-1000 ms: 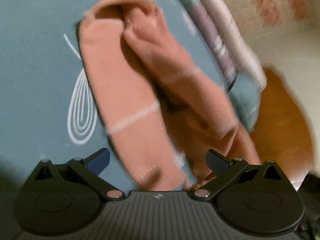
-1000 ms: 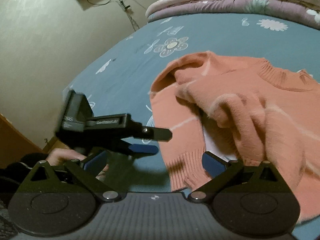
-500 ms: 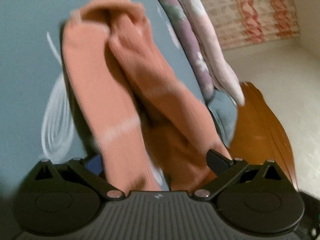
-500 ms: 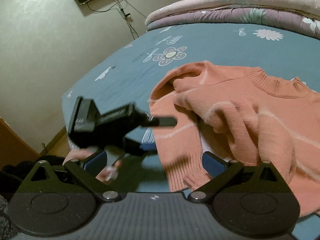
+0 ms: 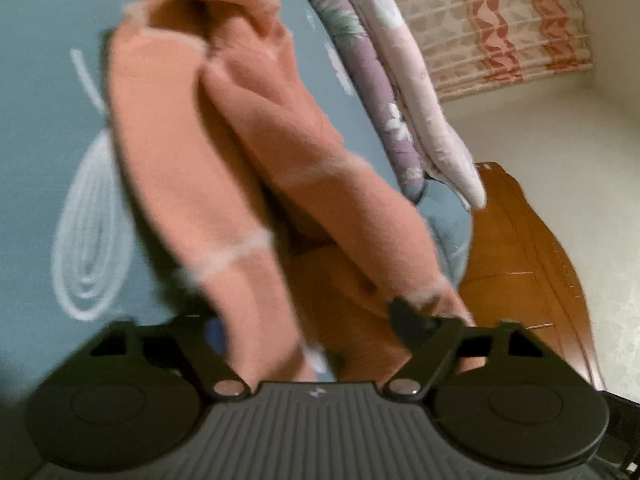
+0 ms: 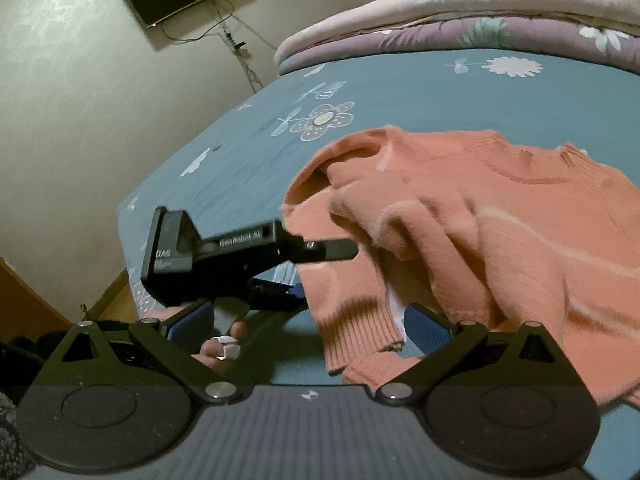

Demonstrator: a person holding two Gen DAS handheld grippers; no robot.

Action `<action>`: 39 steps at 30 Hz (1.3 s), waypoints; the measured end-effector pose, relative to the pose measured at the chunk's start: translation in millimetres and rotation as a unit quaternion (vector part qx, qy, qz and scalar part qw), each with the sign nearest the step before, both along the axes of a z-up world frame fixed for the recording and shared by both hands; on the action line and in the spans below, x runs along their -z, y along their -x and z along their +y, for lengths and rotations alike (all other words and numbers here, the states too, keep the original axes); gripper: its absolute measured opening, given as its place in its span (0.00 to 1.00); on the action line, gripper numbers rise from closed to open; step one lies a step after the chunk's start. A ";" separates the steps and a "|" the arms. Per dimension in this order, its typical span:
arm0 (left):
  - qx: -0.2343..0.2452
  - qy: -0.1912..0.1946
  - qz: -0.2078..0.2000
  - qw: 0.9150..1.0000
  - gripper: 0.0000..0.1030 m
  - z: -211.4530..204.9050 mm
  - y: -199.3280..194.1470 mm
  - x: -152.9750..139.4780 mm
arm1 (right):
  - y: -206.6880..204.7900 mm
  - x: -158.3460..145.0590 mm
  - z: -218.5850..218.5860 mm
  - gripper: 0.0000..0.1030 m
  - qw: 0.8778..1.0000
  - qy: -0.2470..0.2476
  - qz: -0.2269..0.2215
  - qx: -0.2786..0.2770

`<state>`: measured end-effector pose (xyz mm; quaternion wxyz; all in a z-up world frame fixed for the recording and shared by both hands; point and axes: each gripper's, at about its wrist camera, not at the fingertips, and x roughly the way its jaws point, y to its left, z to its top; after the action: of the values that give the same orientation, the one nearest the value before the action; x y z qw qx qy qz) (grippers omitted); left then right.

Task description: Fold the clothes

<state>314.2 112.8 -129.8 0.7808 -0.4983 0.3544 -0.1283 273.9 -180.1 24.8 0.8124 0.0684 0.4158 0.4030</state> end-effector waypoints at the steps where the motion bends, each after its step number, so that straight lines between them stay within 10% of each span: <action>1: -0.004 -0.004 0.006 1.000 0.38 1.8 -2.5 5.4 | -0.6 1.5 -1.0 1.00 1.000 0.001 0.001 0.003; 2: -0.006 -0.017 0.011 1.000 0.16 2.5 -3.9 11.9 | -1.1 2.9 -2.0 1.00 1.000 0.002 0.003 0.006; 17: -0.016 0.061 -0.008 0.998 0.15 3.9 -10.5 34.3 | 0.9 14.1 -14.9 1.00 1.000 0.009 0.017 0.023; 27: -0.008 0.004 0.007 1.000 0.09 6.5 -1.7 19.1 | 0.9 14.3 -15.2 1.00 1.000 0.005 0.012 0.022; 39: -0.015 -0.180 0.041 0.983 0.03 99.5 59.7 -48.0 | 1.6 -4.3 -13.6 1.00 0.999 0.004 -0.023 0.040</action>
<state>254.5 212.3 -81.8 0.8443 -0.3602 0.3956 -0.0300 272.2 -193.7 29.1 0.8375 0.0719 0.3957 0.3700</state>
